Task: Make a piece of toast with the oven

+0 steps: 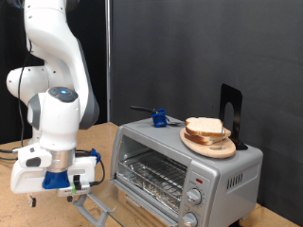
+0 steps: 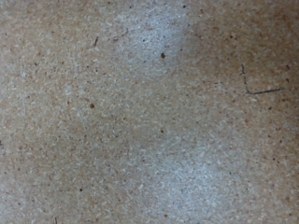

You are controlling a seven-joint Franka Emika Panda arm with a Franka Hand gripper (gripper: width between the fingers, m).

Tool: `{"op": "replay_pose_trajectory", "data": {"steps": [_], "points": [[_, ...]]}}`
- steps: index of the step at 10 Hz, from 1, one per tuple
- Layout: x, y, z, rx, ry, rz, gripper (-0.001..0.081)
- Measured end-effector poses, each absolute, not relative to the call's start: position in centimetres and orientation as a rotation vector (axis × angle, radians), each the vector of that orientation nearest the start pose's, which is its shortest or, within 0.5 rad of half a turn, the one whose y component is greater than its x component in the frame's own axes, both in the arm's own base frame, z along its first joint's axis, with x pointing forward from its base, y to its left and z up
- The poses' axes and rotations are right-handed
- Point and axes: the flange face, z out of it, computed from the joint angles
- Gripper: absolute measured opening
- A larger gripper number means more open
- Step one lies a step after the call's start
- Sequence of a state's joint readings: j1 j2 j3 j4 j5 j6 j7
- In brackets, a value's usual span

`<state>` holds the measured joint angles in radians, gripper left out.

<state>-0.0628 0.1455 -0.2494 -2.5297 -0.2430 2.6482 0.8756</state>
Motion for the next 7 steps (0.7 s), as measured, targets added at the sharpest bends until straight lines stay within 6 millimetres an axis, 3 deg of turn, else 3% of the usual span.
{"op": "replay_pose_trajectory", "data": {"steps": [7], "points": [[43.9, -14.3, 19.3, -2.933, 1.543, 0.004, 0.0806]]}}
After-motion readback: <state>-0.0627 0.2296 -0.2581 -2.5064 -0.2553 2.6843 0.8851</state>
